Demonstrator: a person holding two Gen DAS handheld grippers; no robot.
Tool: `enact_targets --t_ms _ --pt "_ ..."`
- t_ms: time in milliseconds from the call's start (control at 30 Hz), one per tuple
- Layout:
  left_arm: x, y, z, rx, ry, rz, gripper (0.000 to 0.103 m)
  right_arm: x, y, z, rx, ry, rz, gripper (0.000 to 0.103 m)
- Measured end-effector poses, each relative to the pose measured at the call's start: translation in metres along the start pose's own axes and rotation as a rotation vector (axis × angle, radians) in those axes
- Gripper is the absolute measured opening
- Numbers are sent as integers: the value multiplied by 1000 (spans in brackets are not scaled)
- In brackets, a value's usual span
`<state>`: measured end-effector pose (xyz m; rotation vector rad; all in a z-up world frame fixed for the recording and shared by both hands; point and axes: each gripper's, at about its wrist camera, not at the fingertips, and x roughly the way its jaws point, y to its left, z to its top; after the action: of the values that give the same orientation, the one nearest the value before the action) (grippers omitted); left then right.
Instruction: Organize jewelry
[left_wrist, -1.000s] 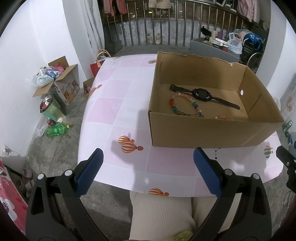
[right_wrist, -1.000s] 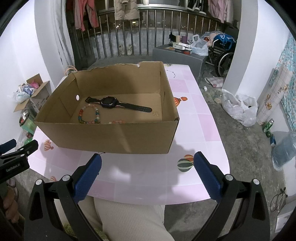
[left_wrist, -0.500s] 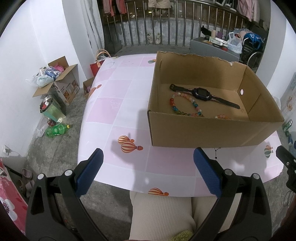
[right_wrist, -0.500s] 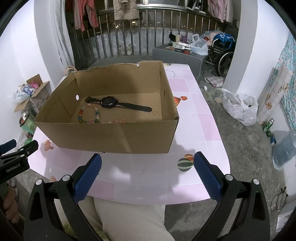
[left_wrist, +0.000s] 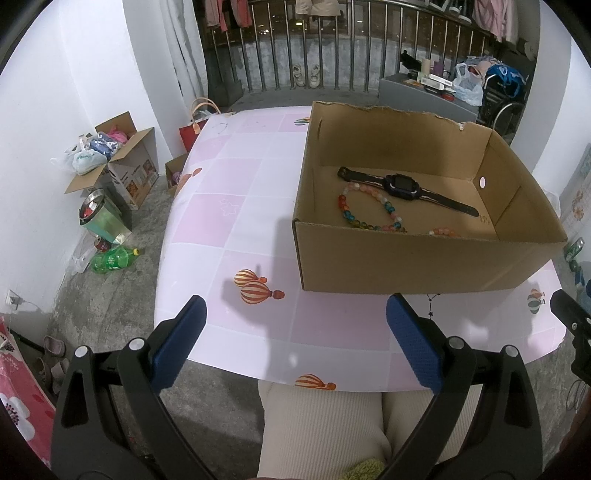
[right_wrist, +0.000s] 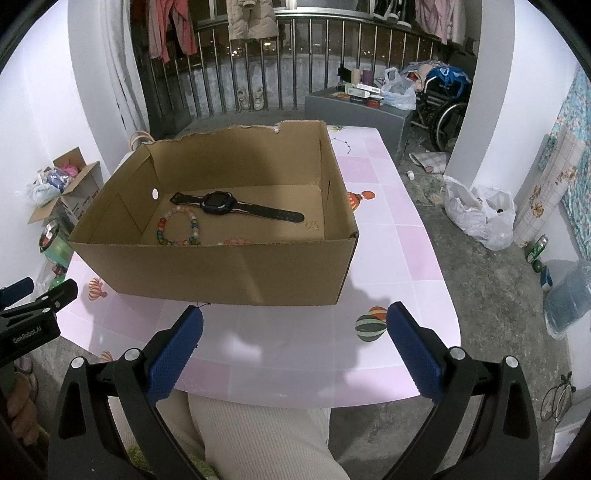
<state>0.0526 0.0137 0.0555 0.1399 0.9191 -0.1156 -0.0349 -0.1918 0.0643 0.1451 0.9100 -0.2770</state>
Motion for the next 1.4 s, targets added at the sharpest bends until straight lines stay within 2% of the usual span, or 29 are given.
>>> enact_targets --t_ms 1400 --pt "0 0 0 -1 1 0 94 5 2 -1 -2 0 3 97"
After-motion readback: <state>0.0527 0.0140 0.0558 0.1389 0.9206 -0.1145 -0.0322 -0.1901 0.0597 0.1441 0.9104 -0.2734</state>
